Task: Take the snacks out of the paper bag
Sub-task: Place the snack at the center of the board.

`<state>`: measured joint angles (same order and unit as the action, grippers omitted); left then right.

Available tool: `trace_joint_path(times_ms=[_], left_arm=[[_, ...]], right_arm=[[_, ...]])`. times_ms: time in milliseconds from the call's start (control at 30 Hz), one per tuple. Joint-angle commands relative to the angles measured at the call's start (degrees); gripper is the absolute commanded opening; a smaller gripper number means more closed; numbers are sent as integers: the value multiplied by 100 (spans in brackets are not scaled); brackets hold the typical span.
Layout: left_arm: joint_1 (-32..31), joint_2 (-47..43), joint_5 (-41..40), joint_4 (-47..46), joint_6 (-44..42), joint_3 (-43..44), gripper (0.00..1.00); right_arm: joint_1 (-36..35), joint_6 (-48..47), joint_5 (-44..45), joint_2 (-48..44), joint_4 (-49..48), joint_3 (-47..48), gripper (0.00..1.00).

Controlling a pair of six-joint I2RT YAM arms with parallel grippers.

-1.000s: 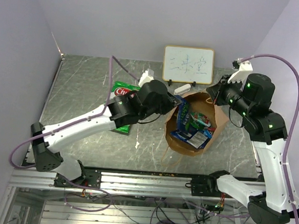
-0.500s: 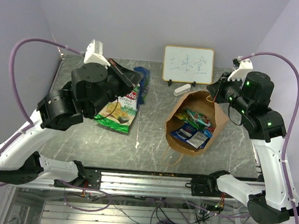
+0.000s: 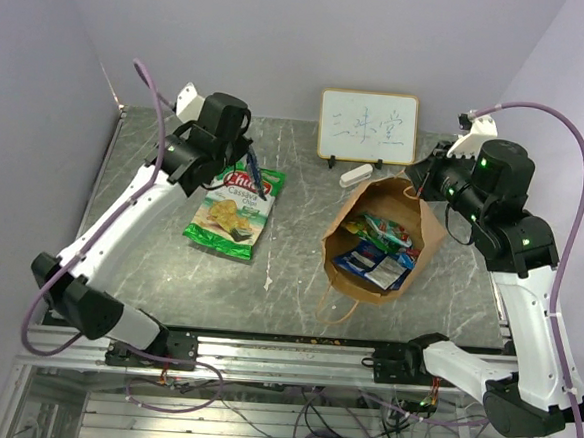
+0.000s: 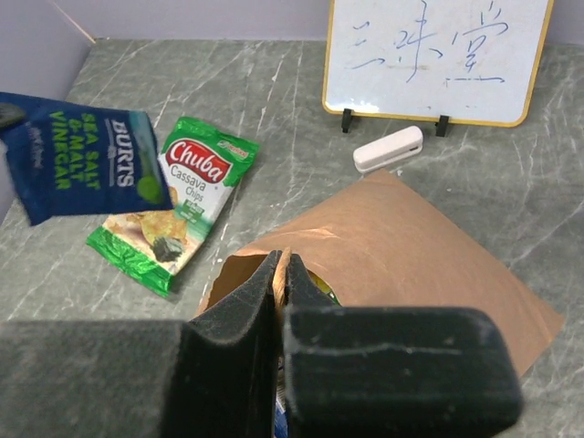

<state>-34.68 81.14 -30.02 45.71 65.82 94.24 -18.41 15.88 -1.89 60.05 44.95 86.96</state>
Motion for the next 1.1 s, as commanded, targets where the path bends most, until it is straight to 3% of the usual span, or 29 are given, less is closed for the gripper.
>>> trace_joint_path(times_ms=[0, 233, 500, 1067], left_arm=[[657, 304, 812, -1201, 774, -335, 7], [1164, 1310, 1198, -2460, 1522, -431, 7], [1543, 2212, 1538, -3088, 2251, -250, 7], [1552, 349, 421, -4354, 3062, -4191, 7]], right_arm=[[-19, 84, 199, 9, 7, 138, 0], [-20, 7, 330, 0, 13, 109, 0], [-18, -156, 393, 56, -67, 84, 0], [-14, -608, 50, 417, -3, 359, 0]])
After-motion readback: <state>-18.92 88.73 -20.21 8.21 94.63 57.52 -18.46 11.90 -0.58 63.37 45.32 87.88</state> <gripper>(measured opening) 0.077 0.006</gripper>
